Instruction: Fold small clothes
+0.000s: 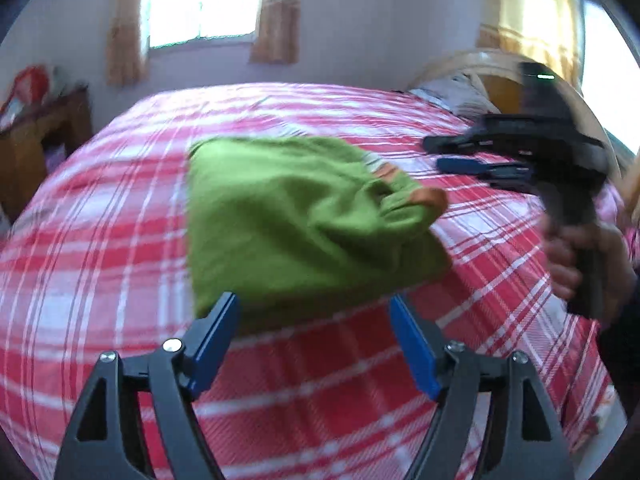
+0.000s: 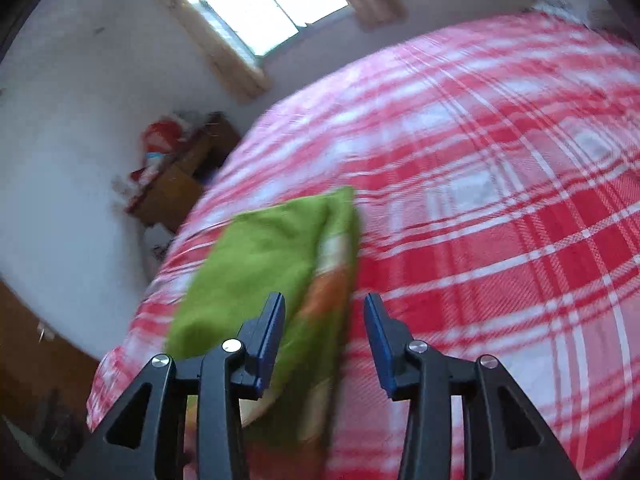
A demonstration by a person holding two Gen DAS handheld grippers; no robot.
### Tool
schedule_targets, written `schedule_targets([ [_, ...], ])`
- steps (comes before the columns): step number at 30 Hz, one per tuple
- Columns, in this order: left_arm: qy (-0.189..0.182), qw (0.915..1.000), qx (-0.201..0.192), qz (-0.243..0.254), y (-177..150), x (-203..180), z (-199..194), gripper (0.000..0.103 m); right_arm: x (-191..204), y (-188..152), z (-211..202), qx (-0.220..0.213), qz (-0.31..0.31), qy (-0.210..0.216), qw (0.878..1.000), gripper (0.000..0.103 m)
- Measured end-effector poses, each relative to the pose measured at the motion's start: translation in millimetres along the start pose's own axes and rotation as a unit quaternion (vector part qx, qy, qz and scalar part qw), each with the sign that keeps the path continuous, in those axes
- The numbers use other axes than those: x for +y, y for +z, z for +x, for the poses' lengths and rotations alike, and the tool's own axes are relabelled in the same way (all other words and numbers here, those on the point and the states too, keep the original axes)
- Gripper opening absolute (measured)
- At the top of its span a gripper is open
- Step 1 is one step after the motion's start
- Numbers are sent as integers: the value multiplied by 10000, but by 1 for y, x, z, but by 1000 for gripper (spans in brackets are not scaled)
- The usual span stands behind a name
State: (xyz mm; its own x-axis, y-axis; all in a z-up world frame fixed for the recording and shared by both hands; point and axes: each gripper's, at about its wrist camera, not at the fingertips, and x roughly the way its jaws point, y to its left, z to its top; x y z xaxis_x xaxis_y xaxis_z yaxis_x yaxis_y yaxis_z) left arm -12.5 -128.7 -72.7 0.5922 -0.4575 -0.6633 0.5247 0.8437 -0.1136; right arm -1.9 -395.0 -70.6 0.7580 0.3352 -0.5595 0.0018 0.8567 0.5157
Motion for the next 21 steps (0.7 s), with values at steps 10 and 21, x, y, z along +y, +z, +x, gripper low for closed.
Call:
schedule_targets([
  [10, 517, 9982, -167, -237, -10, 25, -35, 79, 62, -47, 63, 1228, -774, -499, 9882, 53],
  [21, 555, 9962, -223, -631, -6, 60, -45, 79, 60, -52, 14, 444, -518, -240, 9974, 6],
])
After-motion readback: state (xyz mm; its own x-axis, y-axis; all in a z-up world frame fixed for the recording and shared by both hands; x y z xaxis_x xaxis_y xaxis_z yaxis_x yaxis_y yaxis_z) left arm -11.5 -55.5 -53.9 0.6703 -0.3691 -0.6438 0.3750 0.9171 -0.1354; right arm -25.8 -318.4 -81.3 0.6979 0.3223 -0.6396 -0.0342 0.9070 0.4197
